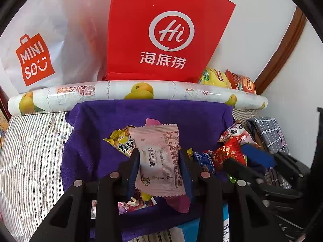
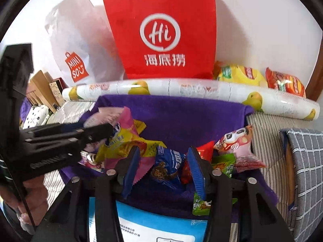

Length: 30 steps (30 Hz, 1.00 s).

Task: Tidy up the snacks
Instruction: 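Open the right tool over the purple towel while the left tool releases the pink packet there, then move both tools back toward the remaining packets on the bed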

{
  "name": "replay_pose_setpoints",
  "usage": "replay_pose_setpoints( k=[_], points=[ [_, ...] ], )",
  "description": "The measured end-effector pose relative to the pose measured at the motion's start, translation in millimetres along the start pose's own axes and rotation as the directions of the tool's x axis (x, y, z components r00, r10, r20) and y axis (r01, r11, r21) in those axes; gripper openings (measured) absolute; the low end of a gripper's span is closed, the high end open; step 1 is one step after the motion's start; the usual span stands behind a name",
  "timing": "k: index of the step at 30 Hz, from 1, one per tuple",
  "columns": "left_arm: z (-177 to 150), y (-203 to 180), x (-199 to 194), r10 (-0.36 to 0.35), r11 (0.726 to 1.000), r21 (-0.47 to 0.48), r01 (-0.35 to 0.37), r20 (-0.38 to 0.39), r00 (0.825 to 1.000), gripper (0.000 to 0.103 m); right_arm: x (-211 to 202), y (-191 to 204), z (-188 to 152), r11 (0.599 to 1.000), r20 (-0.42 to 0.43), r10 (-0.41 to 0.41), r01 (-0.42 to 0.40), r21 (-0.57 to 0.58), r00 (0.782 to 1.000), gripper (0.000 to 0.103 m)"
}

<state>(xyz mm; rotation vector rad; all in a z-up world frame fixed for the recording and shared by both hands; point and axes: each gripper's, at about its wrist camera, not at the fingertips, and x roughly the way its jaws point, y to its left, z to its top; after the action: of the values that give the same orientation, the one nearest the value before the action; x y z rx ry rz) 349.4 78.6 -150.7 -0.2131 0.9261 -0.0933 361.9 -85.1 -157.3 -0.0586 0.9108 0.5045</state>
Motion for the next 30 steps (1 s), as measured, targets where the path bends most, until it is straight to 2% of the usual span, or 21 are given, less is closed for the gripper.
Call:
replay_pose_setpoints(
  k=[6, 13, 19, 24, 30],
  points=[
    [-0.3, -2.2, 2.0, -0.003, 1.000, 0.008, 0.003, -0.007, 1.000, 0.037, -23.5, -2.0, -1.1, 0.999, 0.048, -0.034, 0.035, -0.006, 0.998, 0.057],
    [-1.3, -2.5, 1.2, -0.007, 1.000, -0.003, 0.007, -0.010, 1.000, 0.038, -54.4, -9.3, -18.9, 0.998, 0.088, -0.069, 0.068, 0.012, 0.994, 0.062],
    [-4.8, -0.5, -4.8, -0.027, 0.999, -0.041, 0.026, -0.034, 0.999, 0.054, -71.2, -7.8, -34.7, 0.995, 0.101, -0.095, 0.095, 0.008, 0.990, 0.062],
    [-13.2, 2.5, -21.3, -0.023, 0.998, -0.056, 0.021, -0.034, 0.999, 0.057, -81.7, -2.9, -46.8, 0.996, 0.095, -0.094, 0.093, 0.016, 0.991, 0.064],
    [-25.0, -0.7, -56.7, -0.011, 0.999, -0.036, 0.011, -0.007, 1.000, 0.060, -96.7, 7.8, -68.4, 0.998, 0.075, -0.046, 0.044, 0.037, 0.996, 0.064]
  ],
)
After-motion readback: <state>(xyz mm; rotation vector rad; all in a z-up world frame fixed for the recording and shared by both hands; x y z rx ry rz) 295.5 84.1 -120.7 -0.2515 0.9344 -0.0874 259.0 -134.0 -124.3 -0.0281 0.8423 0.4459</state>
